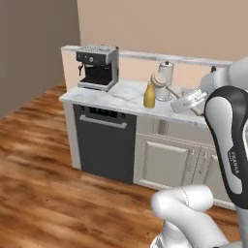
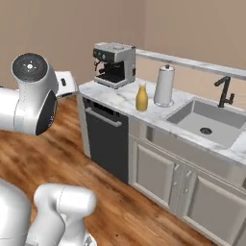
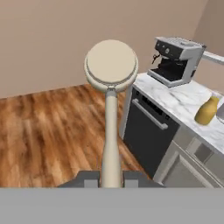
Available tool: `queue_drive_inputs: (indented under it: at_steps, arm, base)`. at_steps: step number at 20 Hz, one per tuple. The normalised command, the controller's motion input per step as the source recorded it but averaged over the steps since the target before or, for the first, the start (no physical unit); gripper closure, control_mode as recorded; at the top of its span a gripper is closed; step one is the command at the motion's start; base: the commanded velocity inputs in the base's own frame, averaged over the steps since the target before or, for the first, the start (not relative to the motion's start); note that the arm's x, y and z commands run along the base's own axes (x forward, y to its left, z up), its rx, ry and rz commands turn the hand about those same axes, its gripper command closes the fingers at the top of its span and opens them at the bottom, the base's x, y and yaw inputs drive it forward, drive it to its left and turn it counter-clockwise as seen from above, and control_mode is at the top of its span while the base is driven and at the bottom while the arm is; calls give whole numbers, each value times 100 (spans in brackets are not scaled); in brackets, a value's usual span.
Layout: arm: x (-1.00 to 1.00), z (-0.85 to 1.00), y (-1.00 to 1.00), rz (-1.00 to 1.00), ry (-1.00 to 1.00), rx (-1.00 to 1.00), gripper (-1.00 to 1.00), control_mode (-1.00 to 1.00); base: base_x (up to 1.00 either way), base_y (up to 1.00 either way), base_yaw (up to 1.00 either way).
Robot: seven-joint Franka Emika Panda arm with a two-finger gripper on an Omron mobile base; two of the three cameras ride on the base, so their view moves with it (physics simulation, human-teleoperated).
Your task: Open the cabinet. Pick the dish brush and place it next to the sink. Then close the cabinet.
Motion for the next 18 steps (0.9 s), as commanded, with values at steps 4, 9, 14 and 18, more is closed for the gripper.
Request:
queue_drive_inputs:
  at_steps: [4, 9, 14, 18]
  arm:
    - [0, 0, 0, 0, 0, 0, 100, 100]
    - [0, 0, 0, 0, 0, 0, 100, 100]
    - [0, 0, 0, 0, 0, 0, 100, 100]
    - [0, 0, 0, 0, 0, 0, 100, 100]
  base:
    - [82, -4, -35]
    - [62, -87, -20]
    - [33, -99, -26]
    - [0, -63, -51]
